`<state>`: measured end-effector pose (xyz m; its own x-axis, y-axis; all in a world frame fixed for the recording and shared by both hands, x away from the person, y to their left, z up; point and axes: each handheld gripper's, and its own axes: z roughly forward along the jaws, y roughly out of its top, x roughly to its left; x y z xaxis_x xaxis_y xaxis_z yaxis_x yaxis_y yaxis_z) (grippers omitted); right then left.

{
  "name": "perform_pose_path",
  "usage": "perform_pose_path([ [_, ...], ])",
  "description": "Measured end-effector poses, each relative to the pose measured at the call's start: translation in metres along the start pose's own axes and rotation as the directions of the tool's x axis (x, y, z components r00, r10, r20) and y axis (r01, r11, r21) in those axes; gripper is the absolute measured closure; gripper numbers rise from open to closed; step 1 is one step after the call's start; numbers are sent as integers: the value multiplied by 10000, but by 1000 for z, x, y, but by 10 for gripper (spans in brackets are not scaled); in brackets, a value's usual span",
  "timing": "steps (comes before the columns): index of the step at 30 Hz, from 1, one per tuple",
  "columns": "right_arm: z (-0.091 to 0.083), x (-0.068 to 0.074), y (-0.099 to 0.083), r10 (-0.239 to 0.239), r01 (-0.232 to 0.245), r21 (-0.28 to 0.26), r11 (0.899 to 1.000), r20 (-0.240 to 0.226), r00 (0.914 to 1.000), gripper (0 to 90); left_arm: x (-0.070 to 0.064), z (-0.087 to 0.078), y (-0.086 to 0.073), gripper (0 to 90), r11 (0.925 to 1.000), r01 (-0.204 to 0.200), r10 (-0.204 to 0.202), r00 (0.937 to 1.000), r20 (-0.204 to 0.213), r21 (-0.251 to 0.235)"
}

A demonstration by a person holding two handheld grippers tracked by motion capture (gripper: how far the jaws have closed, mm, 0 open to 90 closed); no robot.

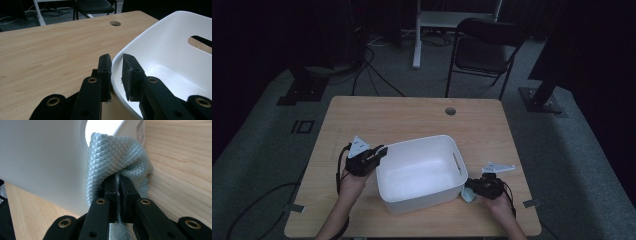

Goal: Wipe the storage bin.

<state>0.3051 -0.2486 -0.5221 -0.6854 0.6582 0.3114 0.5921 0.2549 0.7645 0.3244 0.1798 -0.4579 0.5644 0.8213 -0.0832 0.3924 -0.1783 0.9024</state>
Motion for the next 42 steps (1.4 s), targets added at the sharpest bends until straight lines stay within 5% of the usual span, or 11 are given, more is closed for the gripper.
perform_pose_path([
  [7, -10, 2, 20, -250, 251, -642, 9976, 28, 9997, 860, -1, 1, 0, 781, 10000, -30, 30, 10000, 1, -29],
  [14, 8, -7, 15, 68, -66, -211, 9998, 118, 9999, 861, -1, 1, 0, 781, 10000, -4, 4, 10000, -17, -53],
  [17, 9, -7, 19, -145, 146, -46, 9999, 249, 9996, 861, -1, 1, 0, 781, 10000, -41, 42, 10000, 37, -44],
  [21, 5, -6, 33, -403, 417, -311, 9986, 436, 9982, 861, -2, 2, 0, 781, 10000, -49, 49, 10000, 42, -36],
  [30, 20, -17, 28, 18, -18, 3, 10000, 239, 9997, 861, -2, 2, 0, 781, 10000, -43, 43, 10000, 36, -49],
  [35, 8, -15, 44, -127, 133, -571, 9983, 109, 9999, 861, -2, 2, 0, 781, 10000, -48, 48, 10000, 45, -42],
  [42, 22, -18, 41, -118, 121, -83, 9999, 347, 9993, 861, -3, 2, 0, 781, 10000, 15, -15, 10000, -14, -72],
])
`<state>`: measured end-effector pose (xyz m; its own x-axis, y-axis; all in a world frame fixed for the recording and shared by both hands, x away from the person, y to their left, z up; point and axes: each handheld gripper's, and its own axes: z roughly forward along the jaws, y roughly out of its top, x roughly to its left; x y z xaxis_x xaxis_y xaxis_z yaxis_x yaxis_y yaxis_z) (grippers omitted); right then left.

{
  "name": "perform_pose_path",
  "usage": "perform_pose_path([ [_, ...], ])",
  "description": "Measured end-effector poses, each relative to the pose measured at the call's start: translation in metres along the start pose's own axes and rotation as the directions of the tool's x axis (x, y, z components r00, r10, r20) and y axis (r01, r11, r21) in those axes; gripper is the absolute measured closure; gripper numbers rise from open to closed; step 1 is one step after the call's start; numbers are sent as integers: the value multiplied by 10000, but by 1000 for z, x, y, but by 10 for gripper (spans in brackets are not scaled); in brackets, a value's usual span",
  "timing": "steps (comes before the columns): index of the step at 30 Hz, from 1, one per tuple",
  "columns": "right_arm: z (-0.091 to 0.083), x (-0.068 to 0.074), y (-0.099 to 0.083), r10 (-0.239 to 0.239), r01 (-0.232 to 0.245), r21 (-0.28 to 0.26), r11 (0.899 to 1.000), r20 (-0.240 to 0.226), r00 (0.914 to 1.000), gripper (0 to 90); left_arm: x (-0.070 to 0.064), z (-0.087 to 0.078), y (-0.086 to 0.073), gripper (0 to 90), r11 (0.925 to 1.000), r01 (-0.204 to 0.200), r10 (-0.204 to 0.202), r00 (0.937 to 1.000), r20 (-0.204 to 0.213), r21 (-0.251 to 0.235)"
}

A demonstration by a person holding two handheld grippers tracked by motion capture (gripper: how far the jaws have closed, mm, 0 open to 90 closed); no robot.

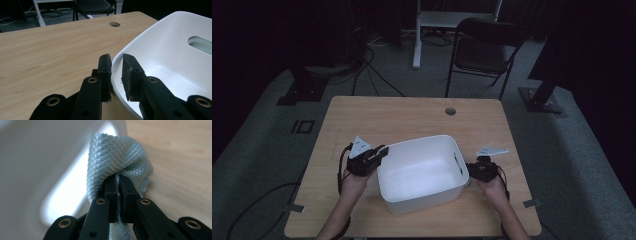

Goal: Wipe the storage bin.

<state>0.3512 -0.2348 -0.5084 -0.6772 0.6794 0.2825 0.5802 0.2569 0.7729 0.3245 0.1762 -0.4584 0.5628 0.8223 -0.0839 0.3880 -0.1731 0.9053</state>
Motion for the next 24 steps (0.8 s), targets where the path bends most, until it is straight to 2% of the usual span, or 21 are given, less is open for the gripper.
perform_pose_path([
  [1, 4, -2, -3, 61, -62, 132, 9999, 59, 10000, 861, 0, 0, 0, 781, 10000, -13, 13, 10000, 2, 4],
  [3, 7, -6, -6, 276, -274, 184, 9995, -113, 9996, 861, 0, 0, 0, 781, 10000, -22, 22, 10000, 31, 2],
  [5, 6, -6, -3, 196, -193, 226, 9996, -116, 9997, 861, 1, 0, 0, 781, 10000, -38, 38, 10000, 51, 9],
  [10, -5, -4, 11, 56, -63, -320, 9995, -245, 9997, 861, 0, 0, 0, 781, 10000, -61, 61, 10000, 75, 17],
  [14, -3, -5, 13, 18, -25, -318, 9995, -216, 9998, 861, 0, 0, 1, 781, 9999, -98, 98, 9999, 45, 55],
  [15, -1, -7, 11, 206, -216, -318, 9993, -308, 9993, 861, 0, 0, 1, 781, 9999, -95, 94, 9999, 43, 58],
  [17, 6, -8, 8, 272, -273, -51, 9996, -195, 9994, 861, 0, 0, 0, 781, 9999, -86, 86, 10000, 42, 53],
  [19, 9, -11, 5, 458, -457, 62, 9989, -295, 9985, 861, 0, 0, 0, 780, 10000, -78, 77, 10000, 53, 44],
  [22, 7, -10, 8, 253, -250, 141, 9996, -181, 9995, 861, 0, 0, 0, 781, 10000, -55, 55, 10000, 63, 19],
  [24, 3, -9, 13, 231, -234, -107, 9997, -261, 9994, 860, 0, 0, 0, 781, 10000, -60, 60, 10000, 72, 19],
])
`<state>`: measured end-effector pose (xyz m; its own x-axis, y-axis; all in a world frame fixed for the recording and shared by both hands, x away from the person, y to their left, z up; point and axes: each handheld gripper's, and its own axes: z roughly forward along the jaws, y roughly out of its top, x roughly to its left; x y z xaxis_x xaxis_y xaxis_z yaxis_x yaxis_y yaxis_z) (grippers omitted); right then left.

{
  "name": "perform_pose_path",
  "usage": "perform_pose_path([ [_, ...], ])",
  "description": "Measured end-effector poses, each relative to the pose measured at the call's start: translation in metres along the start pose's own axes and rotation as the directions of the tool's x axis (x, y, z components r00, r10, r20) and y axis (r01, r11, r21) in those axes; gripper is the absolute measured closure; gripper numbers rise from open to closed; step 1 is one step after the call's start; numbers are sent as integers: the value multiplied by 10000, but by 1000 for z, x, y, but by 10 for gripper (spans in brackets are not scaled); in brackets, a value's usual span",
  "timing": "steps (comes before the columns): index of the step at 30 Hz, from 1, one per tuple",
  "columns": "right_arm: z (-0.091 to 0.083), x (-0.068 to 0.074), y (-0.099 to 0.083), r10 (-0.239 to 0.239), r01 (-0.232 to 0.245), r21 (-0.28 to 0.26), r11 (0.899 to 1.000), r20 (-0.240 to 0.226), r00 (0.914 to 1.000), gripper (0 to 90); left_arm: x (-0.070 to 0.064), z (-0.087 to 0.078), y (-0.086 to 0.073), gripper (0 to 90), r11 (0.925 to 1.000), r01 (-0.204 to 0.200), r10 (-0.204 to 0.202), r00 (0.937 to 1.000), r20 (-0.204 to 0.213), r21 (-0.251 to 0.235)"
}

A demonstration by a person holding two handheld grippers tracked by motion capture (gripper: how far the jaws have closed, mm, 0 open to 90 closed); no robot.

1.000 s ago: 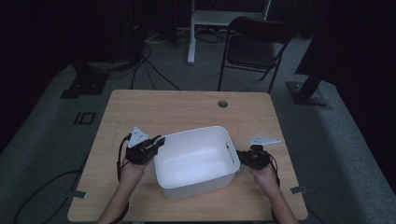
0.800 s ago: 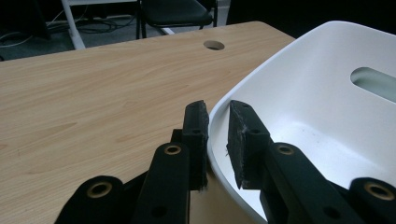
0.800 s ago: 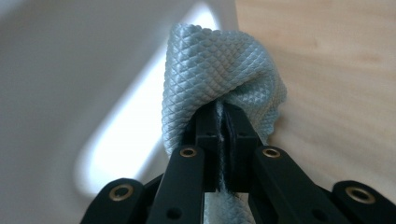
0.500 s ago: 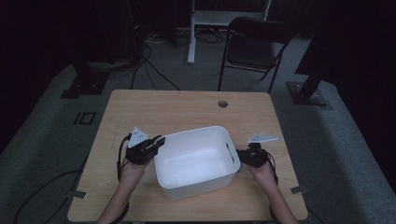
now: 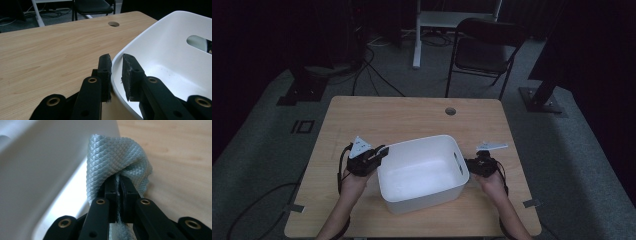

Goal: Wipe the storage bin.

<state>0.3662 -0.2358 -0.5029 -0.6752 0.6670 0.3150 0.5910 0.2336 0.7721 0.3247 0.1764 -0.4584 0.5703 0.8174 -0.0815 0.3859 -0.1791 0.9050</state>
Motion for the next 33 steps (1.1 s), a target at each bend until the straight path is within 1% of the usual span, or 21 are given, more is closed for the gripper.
perform_pose_path([
  [3, -7, 2, 9, -63, 57, -458, 9989, -116, 9999, 861, 0, 0, 0, 781, 10000, -26, 26, 10000, 5, 18],
  [5, -7, 4, 14, -228, 227, -368, 9991, -21, 9997, 861, -1, 0, 0, 781, 10000, -34, 34, 10000, -21, 19],
  [6, -6, 3, 14, -214, 213, -392, 9990, -7, 9998, 861, -1, 0, 0, 781, 10000, -31, 31, 10000, -31, 17],
  [8, -4, 0, 13, -84, 80, -359, 9993, -117, 9999, 861, -1, 0, 0, 781, 10000, -29, 29, 10000, -33, 14],
  [11, 3, -2, 8, 59, -58, -183, 9998, 39, 10000, 861, -1, 0, 0, 781, 10000, -27, 27, 10000, -55, 17],
  [12, 5, -4, 6, 148, -148, -80, 9999, 1, 9999, 861, -1, 0, 0, 781, 10000, -30, 31, 10000, -53, 17],
  [13, 8, -5, 5, 136, -137, 74, 9999, 52, 9999, 861, -1, 0, 0, 781, 10000, -25, 25, 10000, -48, 12],
  [15, 9, -5, 4, 125, -126, 126, 9998, 110, 9999, 860, -1, 0, 0, 781, 10000, -27, 27, 10000, -32, 12],
  [18, 5, -2, 10, -102, 101, 46, 9999, 276, 9996, 860, -1, 0, 0, 780, 10000, -22, 22, 10000, -27, 7],
  [19, 5, -2, 10, -102, 101, 46, 9999, 276, 9996, 860, -1, 0, 0, 780, 10000, -22, 22, 10000, -27, 7],
  [20, 2, -1, 12, -137, 139, -80, 9999, 242, 9996, 861, -1, 0, 0, 780, 10000, -35, 35, 10000, -16, 8],
  [21, -3, 0, 18, -147, 152, -392, 9991, 128, 9998, 861, -1, 1, 0, 781, 10000, -33, 33, 10000, -30, 4],
  [24, -1, 0, 23, -245, 254, -408, 9988, 224, 9995, 861, -2, 0, 0, 781, 10000, -41, 41, 10000, -72, -7],
  [26, 1, -3, 22, -65, 70, -433, 9990, 117, 9999, 861, -2, 0, 0, 781, 10000, -29, 29, 10000, -90, -12],
  [30, 8, -7, 16, 138, -133, -260, 9996, 169, 9998, 861, -2, 1, 0, 780, 10000, -28, 28, 10000, -83, -14],
  [33, 7, -7, 18, 126, -123, -229, 9997, 151, 9998, 861, -2, 1, 0, 781, 10000, -34, 34, 10000, -66, -8],
])
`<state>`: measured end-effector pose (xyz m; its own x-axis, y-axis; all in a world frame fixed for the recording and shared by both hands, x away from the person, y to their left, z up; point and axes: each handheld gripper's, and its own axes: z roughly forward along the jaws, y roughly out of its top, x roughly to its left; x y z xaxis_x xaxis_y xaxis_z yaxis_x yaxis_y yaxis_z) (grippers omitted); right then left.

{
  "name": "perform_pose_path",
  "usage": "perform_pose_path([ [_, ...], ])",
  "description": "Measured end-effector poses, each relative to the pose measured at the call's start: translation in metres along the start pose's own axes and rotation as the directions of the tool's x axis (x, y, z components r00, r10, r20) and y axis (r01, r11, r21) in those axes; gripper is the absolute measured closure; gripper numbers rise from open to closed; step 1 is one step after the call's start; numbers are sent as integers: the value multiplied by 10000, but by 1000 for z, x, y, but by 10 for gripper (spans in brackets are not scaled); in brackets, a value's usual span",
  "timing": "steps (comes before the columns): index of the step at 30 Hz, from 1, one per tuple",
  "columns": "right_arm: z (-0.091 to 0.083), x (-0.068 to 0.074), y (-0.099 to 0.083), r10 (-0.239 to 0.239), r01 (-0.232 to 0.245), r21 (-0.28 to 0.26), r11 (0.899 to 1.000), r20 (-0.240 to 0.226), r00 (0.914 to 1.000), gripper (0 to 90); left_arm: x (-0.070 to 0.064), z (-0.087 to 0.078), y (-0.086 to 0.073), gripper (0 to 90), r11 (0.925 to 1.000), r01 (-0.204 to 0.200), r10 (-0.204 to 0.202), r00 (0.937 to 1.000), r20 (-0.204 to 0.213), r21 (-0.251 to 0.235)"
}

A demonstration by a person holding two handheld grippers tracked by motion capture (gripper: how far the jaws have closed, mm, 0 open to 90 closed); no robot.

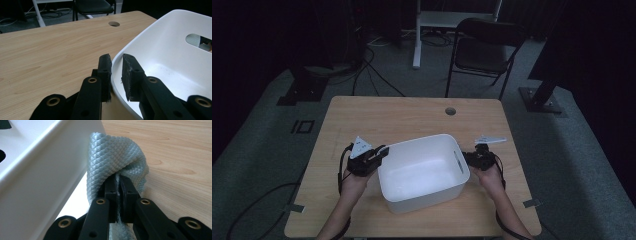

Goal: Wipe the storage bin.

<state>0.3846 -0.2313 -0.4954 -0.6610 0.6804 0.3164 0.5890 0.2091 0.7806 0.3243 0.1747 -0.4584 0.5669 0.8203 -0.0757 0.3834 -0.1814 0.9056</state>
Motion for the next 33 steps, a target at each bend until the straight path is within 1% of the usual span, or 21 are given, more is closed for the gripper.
perform_pose_path([
  [2, -5, 1, 5, -17, 16, -193, 9998, -82, 10000, 860, 0, 0, 0, 780, 10000, 1, -1, 10000, 23, 1],
  [4, -12, 2, 12, -45, 36, -568, 9984, -167, 9999, 860, 0, 0, 0, 780, 10000, -7, 7, 10000, 46, 2],
  [5, -17, 4, 18, -56, 33, -854, 9963, -271, 9996, 860, 0, 0, 0, 781, 10000, -13, 13, 10000, 48, 9],
  [7, -23, 6, 25, -126, 78, -1207, 9927, -396, 9991, 860, 0, 0, 0, 780, 10000, -12, 12, 10000, 51, 11],
  [9, -27, 9, 32, -217, 158, -1478, 9889, -381, 9990, 860, 0, 0, 0, 780, 10000, -16, 16, 10000, 37, 12],
  [10, -28, 9, 35, -263, 201, -1503, 9884, -392, 9989, 860, 0, 1, 0, 781, 10000, -9, 9, 10000, 26, 11],
  [11, -27, 9, 37, -318, 262, -1409, 9897, -374, 9988, 860, -1, 0, 0, 780, 10000, -14, 14, 10000, -6, 10],
  [14, -23, 5, 37, -213, 140, -1168, 9931, -614, 9979, 860, -1, 1, 1, 781, 10000, -64, 64, 10000, -40, 45],
  [15, -19, 4, 35, -196, 136, -1005, 9948, -594, 9980, 861, -1, 1, 1, 781, 10000, -32, 32, 10000, -44, 21],
  [17, -12, 3, 32, -228, 200, -712, 9973, -394, 9990, 861, -1, 1, 0, 780, 10000, -5, 5, 10000, -41, -3],
  [19, -8, -1, 28, -57, 24, -725, 9974, -461, 9989, 861, -1, 1, 0, 781, 10000, 15, -15, 10000, -50, -22],
  [20, -6, -2, 27, -3, -26, -632, 9980, -447, 9990, 862, -1, 1, 0, 781, 10000, 27, -27, 10000, -63, -28],
  [23, 3, -4, 22, 0, -6, -286, 9996, -224, 9997, 862, -2, 1, 0, 781, 10000, 41, -42, 10000, -86, -30],
  [33, 17, -12, 12, 381, -381, -14, 9993, -229, 9990, 862, -2, 1, 0, 781, 10000, 47, -47, 9999, -99, -36],
])
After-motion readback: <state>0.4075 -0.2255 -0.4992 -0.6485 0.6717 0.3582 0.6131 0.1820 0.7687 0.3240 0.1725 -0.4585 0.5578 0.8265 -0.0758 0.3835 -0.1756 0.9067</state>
